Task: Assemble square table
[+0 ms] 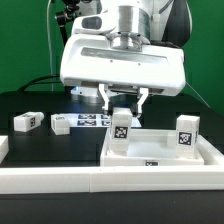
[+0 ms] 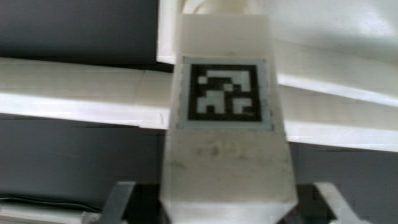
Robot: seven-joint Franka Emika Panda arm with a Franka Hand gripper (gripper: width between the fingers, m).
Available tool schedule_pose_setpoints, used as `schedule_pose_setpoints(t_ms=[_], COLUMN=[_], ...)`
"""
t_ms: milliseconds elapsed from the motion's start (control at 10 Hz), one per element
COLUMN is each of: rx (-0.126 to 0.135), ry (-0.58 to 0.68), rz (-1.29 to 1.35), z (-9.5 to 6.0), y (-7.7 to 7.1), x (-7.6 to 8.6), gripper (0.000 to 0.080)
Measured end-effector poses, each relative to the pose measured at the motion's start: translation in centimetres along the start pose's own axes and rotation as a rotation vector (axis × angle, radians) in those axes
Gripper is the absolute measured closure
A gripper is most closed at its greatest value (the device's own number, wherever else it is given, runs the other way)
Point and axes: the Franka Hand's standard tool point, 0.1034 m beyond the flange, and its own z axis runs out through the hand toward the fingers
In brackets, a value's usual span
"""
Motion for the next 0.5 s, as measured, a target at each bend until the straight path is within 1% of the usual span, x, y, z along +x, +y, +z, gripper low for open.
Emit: schedule_pose_setpoints(t_ms=[500], rx=[0.000], ry=[0.000], rz=[0.000], z=[0.00], y=[0.00], x=[-0.01], gripper=[0.0506])
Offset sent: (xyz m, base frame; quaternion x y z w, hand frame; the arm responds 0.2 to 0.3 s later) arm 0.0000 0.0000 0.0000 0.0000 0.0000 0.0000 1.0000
